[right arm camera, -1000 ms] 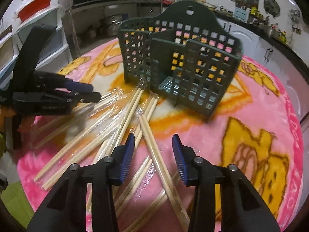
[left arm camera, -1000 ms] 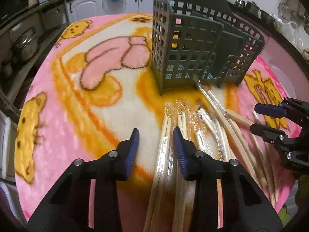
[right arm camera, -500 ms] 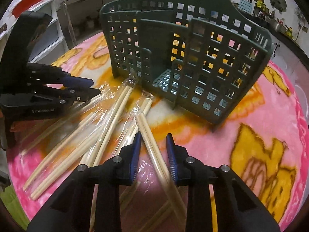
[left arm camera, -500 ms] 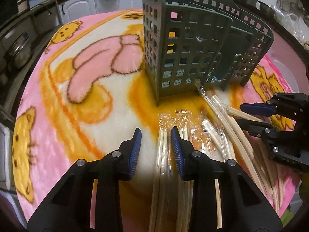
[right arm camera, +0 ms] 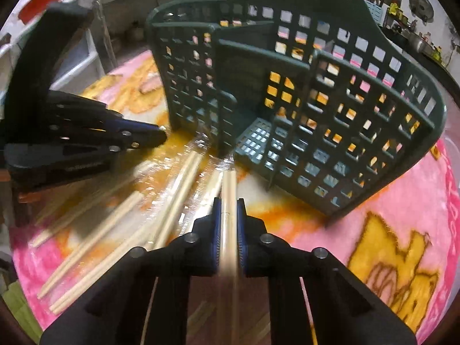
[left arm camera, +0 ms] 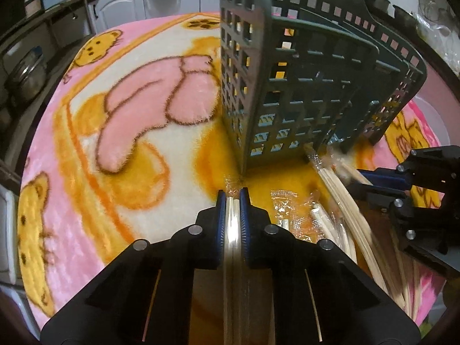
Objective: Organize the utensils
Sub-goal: 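Lift the left tool's chopstick upright over the green caddy while the right tool carries its own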
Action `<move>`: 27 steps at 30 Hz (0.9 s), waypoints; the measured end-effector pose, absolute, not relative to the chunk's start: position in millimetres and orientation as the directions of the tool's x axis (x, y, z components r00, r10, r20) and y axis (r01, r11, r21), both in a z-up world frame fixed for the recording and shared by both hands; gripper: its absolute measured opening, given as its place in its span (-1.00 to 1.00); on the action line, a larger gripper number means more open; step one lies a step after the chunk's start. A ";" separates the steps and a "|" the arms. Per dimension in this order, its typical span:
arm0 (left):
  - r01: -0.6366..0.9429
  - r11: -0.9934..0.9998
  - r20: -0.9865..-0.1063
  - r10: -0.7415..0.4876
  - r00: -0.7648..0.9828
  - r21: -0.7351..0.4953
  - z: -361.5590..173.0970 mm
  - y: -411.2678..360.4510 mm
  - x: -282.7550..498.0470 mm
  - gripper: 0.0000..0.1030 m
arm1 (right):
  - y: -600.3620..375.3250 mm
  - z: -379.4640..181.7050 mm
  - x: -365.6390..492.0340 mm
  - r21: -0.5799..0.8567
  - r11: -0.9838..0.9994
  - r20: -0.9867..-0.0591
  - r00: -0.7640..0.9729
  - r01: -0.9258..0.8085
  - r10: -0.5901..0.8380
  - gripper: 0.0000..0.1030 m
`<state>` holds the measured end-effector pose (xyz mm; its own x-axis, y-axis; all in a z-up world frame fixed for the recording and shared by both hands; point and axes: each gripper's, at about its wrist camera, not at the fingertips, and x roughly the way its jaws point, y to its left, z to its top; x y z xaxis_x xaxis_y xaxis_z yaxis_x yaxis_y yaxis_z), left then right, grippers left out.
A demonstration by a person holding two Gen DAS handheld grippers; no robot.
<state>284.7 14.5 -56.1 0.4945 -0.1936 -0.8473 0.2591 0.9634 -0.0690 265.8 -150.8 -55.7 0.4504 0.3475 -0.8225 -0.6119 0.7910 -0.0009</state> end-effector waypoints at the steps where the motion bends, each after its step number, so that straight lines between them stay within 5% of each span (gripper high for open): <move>1: 0.258 0.963 -0.847 -0.197 0.494 -0.073 -55.4 15.9 284.5 -0.88 | -153.6 -48.0 261.4 0.017 0.791 -0.805 0.460 -0.612 0.374 -0.80; 17: 0.276 0.953 -0.659 -0.290 0.694 -0.129 50.4 33.2 241.4 -0.88 | -178.7 44.5 221.7 0.050 0.782 -0.596 0.609 -0.622 0.523 -0.81; 27: 0.304 0.940 -0.504 -0.340 0.794 -0.156 121.8 23.4 230.9 -0.95 | -214.3 112.7 226.6 0.083 0.822 -0.368 0.750 -0.563 0.550 -0.81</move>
